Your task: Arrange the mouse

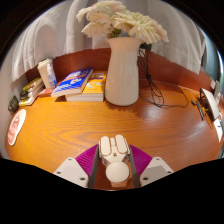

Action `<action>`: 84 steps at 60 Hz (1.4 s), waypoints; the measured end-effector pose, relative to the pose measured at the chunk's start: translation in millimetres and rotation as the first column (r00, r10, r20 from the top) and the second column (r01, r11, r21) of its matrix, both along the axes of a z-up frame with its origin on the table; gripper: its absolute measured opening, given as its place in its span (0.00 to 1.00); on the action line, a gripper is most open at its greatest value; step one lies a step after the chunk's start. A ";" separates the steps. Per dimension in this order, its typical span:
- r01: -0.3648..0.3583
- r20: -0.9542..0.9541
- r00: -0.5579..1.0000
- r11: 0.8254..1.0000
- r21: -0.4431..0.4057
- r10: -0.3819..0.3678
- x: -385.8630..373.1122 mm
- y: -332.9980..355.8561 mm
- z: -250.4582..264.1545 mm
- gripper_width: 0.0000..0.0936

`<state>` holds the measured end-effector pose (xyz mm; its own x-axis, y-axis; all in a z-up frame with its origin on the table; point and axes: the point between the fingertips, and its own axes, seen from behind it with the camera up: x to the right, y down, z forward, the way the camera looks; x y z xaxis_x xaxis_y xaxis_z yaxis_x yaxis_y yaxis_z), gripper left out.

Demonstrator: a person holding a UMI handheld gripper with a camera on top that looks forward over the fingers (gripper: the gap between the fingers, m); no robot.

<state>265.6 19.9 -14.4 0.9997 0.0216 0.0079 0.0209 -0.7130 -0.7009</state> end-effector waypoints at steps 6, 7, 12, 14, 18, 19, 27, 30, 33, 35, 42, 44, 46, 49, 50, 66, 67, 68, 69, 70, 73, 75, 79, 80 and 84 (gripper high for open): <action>-0.022 0.009 1.000 1.000 -0.018 0.022 -1.6 0.3 -1.3 0.49; -0.021 0.008 1.000 1.000 -0.022 0.021 -1.5 0.3 -1.5 0.49; -0.012 0.012 1.000 0.999 -0.052 0.012 -1.7 -0.9 -2.9 0.44; -0.003 0.010 1.000 0.998 -0.061 0.003 -1.0 -1.0 -2.3 0.41; 0.029 0.025 0.999 0.997 -0.075 -0.027 1.0 -0.1 -1.1 0.41; 0.036 0.037 0.999 0.996 -0.081 -0.034 1.3 -0.1 -0.5 0.40; 0.123 0.041 0.992 0.992 -0.002 -0.123 -22.4 12.4 58.9 0.41; 0.149 0.024 0.988 0.987 0.068 -0.151 -46.4 22.2 99.6 0.41; 0.163 -0.004 0.986 0.978 0.132 -0.164 -78.2 30.0 140.1 0.41; 0.175 -0.027 0.984 0.969 0.177 -0.173 -101.6 35.9 167.4 0.41; 0.186 -0.089 0.982 0.940 0.285 -0.168 -185.0 53.7 248.0 0.42; 0.186 -0.110 0.981 0.934 0.304 -0.159 -212.3 58.6 265.5 0.42; 0.173 -0.123 0.982 0.931 0.321 -0.140 -238.7 64.5 278.6 0.42; 0.142 -0.117 0.987 0.931 0.337 -0.108 -278.0 73.2 287.8 0.42; 0.130 -0.113 0.989 0.932 0.338 -0.096 -291.6 75.7 288.1 0.42; -0.008 -0.068 0.998 0.987 0.162 0.019 -469.4 81.0 153.0 0.41; -0.014 -0.065 0.998 0.989 0.146 0.024 -476.4 79.6 140.8 0.41; -0.018 -0.062 0.998 0.991 0.132 0.027 -482.4 78.5 129.0 0.41; -0.022 -0.057 0.998 0.993 0.116 0.028 -487.6 76.9 117.0 0.41; -0.033 -0.052 0.998 0.994 0.101 0.038 -491.2 73.6 104.3 0.41; -0.036 -0.036 0.999 0.998 0.042 0.038 -502.8 65.9 70.8 0.41; -0.036 -0.039 0.999 0.999 0.017 0.036 -508.9 61.2 54.6 0.41; -0.037 -0.024 0.999 0.999 -0.012 0.036 -514.2 52.4 31.4 0.36; -0.038 -0.017 0.999 0.999 -0.017 0.038 -514.6 50.3 27.0 0.36; -0.044 -0.005 0.999 0.999 -0.029 0.044 -515.5 43.5 11.5 0.36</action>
